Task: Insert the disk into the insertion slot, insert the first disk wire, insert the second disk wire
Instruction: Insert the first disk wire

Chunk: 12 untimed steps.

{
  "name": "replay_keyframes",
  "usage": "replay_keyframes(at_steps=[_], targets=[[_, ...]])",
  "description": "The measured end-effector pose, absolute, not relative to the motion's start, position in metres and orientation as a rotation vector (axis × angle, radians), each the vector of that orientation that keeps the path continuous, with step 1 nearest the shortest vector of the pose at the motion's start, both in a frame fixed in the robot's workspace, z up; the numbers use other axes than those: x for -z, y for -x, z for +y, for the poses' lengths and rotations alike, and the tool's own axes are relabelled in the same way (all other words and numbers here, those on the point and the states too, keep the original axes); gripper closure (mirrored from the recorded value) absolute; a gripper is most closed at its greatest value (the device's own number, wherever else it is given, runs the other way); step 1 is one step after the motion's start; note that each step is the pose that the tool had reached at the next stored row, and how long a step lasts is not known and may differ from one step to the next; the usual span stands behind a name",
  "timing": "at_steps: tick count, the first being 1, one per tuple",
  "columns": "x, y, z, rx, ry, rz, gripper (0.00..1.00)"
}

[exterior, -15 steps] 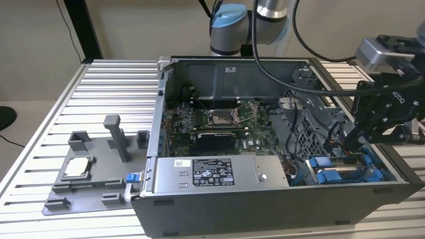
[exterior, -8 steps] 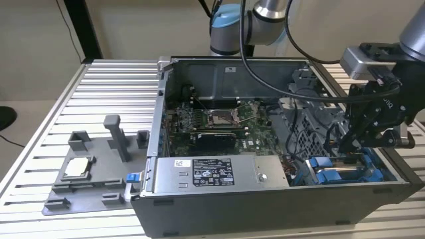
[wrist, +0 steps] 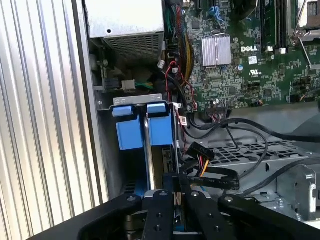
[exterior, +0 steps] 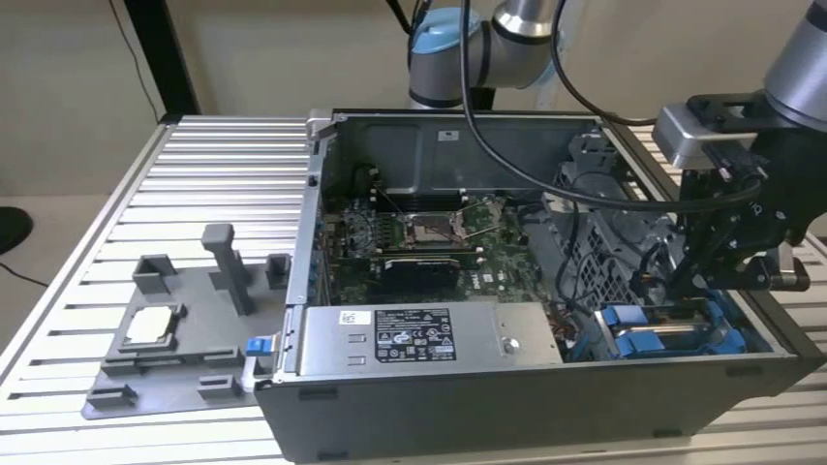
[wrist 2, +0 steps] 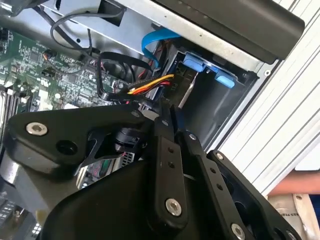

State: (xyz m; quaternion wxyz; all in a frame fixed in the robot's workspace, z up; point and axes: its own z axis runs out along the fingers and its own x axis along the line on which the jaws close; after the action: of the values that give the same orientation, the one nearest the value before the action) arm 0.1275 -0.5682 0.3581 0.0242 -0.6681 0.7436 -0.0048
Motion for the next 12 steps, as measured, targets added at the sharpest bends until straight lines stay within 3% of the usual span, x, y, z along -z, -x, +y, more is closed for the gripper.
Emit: replay_keyframes(at_steps=[12], targets=[[-0.3567,-0.1264,-0.5690,0.015,2.057,2.310,1.00]])
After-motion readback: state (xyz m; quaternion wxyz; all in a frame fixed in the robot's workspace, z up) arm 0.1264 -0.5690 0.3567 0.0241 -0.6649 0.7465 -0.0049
